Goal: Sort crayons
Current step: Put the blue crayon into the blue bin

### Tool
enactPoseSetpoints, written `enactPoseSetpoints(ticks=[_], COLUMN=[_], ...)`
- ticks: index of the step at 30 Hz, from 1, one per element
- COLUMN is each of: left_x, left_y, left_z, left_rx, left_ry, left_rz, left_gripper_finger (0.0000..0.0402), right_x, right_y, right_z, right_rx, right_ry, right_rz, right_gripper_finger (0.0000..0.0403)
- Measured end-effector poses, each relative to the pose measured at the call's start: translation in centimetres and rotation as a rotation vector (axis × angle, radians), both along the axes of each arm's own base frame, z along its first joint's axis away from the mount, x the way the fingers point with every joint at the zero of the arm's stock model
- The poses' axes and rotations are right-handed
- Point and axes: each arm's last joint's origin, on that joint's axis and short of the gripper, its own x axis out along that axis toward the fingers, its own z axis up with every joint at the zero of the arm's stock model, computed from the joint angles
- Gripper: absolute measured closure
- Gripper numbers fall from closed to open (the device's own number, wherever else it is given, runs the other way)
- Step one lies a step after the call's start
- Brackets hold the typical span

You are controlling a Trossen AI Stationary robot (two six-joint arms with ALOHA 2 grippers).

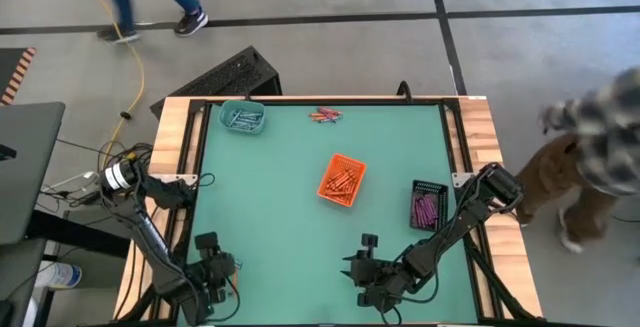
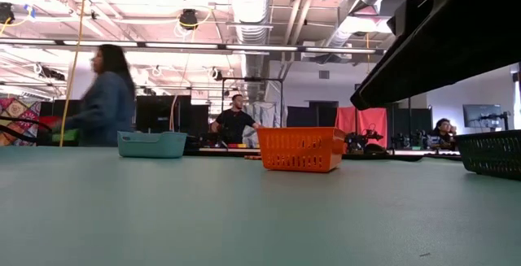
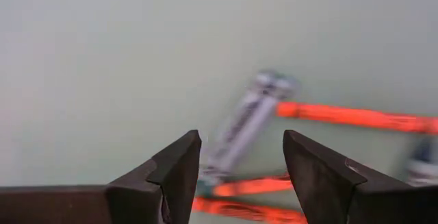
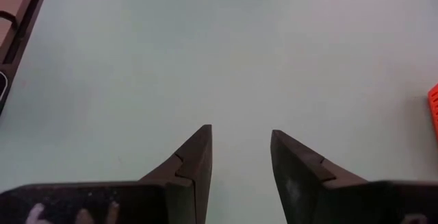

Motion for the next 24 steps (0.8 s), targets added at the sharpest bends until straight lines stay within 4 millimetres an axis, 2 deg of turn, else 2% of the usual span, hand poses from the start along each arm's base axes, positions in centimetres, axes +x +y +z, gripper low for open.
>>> enactPoseSetpoints(ticks=[4,10,16,24], left_x=[0.6,1.7,2.4,3.0], left_y=[1.1,1.4,1.8,1.6], left_z=[0.0,0.0,0.0,-2.0], left_rx=[0.070,0.069,0.068,0.079], left_ry=[0.046,0.084,0.113,0.227], left_rz=[-0.016,-0.108,-0.151,-0.197], left_gripper_finger=[0.0214,0.0241,0.0250,0.0251], right_x=[0.0,0.0,0.0,0.0], right_y=[0.0,0.0,0.0,0.0], right_z=[0.0,0.0,0.0,0.0], right_rx=[0.003,0.002,0.003,0.003], right_ry=[-0.001,0.001,0.002,0.002], right_rz=[-0.001,0.000,0.001,0.003], right_gripper_finger=[0.0258,0.0258,0.0258,0.0258])
